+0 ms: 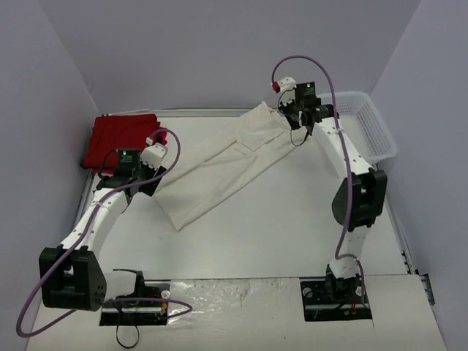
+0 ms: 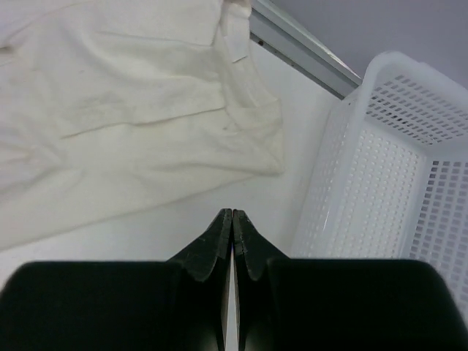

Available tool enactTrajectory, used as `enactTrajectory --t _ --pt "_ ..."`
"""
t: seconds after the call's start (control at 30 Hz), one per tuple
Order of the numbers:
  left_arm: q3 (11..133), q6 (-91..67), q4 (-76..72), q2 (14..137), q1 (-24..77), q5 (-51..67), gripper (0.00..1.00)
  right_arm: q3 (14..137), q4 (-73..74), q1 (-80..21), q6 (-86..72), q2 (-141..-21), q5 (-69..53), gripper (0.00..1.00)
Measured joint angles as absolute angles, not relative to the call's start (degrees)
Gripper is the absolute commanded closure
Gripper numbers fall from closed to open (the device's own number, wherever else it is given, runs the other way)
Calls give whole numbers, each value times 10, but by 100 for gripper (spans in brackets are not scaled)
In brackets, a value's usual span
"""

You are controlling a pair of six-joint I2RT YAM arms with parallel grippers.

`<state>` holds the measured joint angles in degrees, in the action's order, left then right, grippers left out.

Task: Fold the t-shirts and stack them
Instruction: Rotate the tshirt 90 degrees

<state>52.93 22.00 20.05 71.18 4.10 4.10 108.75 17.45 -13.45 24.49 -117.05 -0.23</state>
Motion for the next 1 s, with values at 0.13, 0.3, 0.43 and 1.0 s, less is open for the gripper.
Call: enactTrajectory --t 0.13,0.3,0.43,1.0 --pt "523 231 197 727 41 64 66 986 255 -145 243 -1025 -72 100" --pt "524 243 184 771 41 93 97 786 343 -154 251 -889 -128 100" --pt "537 247 178 818 42 116 98 681 391 -144 251 -849 -154 100" --pt "612 251 126 979 53 105 98 646 365 -33 274 -873 -286 100"
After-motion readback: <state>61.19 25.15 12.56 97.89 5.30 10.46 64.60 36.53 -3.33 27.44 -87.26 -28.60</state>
